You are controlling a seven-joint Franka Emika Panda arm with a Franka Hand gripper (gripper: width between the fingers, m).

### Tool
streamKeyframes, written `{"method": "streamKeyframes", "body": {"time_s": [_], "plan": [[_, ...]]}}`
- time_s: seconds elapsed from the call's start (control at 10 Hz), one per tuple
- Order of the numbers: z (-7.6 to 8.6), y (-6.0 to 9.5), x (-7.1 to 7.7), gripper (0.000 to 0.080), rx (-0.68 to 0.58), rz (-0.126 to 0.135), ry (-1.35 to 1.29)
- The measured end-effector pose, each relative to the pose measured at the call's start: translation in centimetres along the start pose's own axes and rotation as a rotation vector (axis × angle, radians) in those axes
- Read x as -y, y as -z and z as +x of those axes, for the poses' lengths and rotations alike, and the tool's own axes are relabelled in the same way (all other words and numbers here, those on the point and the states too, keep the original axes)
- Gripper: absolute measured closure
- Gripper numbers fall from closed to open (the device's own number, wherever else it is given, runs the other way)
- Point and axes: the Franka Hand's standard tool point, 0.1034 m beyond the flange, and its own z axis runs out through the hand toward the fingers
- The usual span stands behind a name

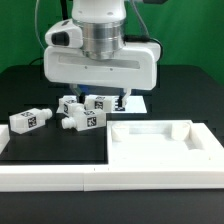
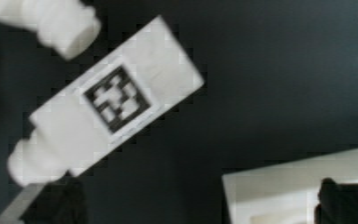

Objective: Assemble one leg

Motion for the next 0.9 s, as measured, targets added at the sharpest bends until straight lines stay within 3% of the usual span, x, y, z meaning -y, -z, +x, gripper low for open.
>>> {"method": "streamKeyframes", "body": {"time_s": [0.5,0.7,0.9], "plan": [[-0.2,-0.3,-0.2,0.0151,0.001,0.009,-0.021],[-0.8,-1.1,-3.1,0.0151,0.009,0.035,-0.112],[-1.1,-1.9,-4.6,0.0151,0.013,0.031,-0.137]]}}
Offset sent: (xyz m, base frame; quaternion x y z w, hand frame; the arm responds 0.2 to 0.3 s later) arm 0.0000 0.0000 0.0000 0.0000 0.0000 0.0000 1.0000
